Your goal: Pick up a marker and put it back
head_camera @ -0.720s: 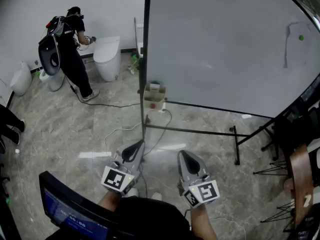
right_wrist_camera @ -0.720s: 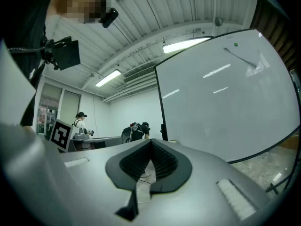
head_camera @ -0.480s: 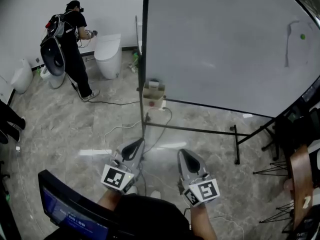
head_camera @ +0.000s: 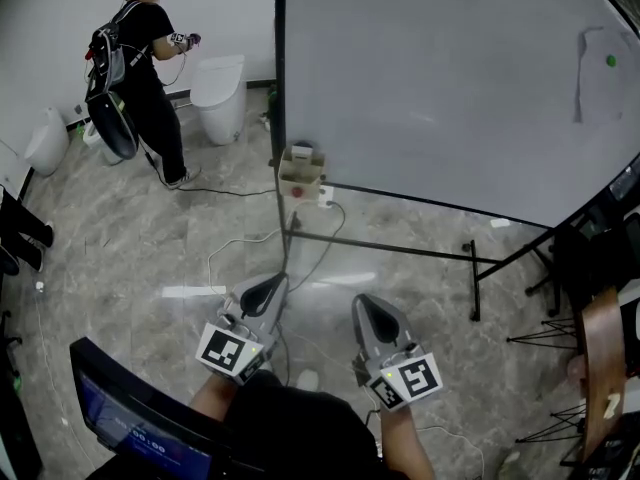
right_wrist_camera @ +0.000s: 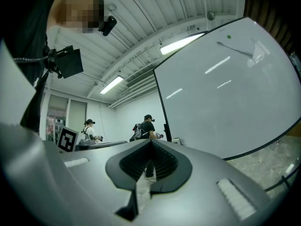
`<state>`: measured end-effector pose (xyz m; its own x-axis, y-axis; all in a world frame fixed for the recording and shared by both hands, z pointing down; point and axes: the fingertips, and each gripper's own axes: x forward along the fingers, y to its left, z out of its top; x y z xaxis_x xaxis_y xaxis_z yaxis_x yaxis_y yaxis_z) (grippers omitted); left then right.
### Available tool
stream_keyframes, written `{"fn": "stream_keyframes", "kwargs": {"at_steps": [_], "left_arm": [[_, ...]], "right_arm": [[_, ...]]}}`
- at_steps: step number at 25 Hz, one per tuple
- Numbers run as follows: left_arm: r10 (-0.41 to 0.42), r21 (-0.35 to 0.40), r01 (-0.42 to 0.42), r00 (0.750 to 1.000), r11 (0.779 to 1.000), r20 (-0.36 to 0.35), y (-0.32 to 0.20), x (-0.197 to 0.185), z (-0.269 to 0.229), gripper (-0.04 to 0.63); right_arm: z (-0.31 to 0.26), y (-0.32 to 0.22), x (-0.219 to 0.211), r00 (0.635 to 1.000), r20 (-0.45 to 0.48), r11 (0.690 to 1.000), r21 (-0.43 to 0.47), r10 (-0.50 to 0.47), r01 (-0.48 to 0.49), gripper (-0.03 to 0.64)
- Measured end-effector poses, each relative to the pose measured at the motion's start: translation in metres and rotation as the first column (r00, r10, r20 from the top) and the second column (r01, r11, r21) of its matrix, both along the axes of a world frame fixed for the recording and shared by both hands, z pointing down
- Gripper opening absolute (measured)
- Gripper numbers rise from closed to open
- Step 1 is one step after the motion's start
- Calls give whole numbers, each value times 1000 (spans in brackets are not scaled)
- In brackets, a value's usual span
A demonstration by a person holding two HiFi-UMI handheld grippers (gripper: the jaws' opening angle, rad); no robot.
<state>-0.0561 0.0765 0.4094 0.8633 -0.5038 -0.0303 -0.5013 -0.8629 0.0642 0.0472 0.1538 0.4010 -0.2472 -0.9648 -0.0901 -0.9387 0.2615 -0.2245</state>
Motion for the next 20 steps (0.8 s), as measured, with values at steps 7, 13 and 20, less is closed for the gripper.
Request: {"fn": "stream_keyframes", "kwargs": {"at_steps": [7, 13, 20], "left_arm": [[-49, -9, 49, 999, 999, 15, -1, -1, 3, 5], [-72, -31, 72, 997, 997, 15, -12, -7, 8, 5], [-62, -26, 63, 997, 998, 54, -36, -6, 11, 3]], "right_arm": [[15, 7, 9, 1000, -23, 999, -36, -12, 11, 9], [10, 1, 14, 1000, -13, 1000, -21, -7, 7, 9], [8, -23, 11, 999, -33, 999, -30, 10, -11, 9]]}}
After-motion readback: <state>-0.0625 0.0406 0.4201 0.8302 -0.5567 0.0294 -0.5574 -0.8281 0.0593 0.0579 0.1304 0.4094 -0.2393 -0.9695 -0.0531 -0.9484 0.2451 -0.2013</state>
